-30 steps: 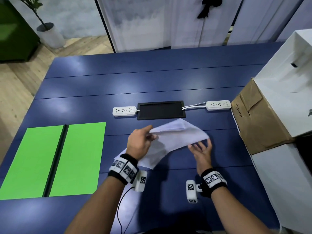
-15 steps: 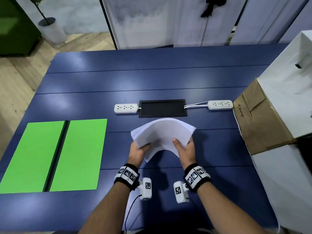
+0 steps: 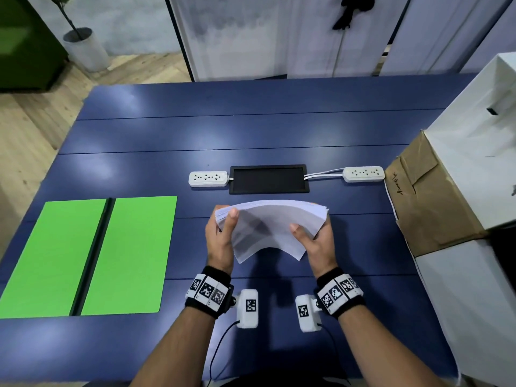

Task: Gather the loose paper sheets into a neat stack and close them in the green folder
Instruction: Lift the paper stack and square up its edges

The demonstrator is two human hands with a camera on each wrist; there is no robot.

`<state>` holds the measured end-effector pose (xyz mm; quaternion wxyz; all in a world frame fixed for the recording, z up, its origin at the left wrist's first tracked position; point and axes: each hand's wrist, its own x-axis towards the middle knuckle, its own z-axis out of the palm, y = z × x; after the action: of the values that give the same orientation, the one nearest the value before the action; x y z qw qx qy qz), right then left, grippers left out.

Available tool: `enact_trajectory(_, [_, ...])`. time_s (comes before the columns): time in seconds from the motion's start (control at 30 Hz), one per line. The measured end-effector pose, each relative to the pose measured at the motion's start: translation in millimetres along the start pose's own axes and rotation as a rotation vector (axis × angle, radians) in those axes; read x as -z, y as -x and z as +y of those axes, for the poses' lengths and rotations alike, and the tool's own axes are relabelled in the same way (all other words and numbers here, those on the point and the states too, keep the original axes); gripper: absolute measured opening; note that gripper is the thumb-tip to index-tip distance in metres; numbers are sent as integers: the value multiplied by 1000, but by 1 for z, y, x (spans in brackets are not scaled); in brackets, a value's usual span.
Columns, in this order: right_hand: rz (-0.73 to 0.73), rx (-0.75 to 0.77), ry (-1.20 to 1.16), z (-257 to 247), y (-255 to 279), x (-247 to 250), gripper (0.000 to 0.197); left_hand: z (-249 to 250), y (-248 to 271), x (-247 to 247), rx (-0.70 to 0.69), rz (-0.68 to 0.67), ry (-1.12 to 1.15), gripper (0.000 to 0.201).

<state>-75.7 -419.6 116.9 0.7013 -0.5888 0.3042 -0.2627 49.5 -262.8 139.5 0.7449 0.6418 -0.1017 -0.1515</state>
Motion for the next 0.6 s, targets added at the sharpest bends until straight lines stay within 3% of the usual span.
enact_trajectory(0.2, [214, 93, -59, -20, 5, -16, 42, 5, -1, -7, 20, -8, 7, 47])
enact_trajectory(0.37, [167, 108, -59, -30, 2, -22, 37, 3, 0, 0, 46, -33, 25, 55])
enact_trajectory(0.43, [150, 127, -12, -27, -1, -19, 44, 4, 1, 1, 37, -27, 10, 48])
enact_trajectory(0.6, [122, 120, -16, -25, -7, -12, 73, 0, -3, 6, 20, -27, 15, 56])
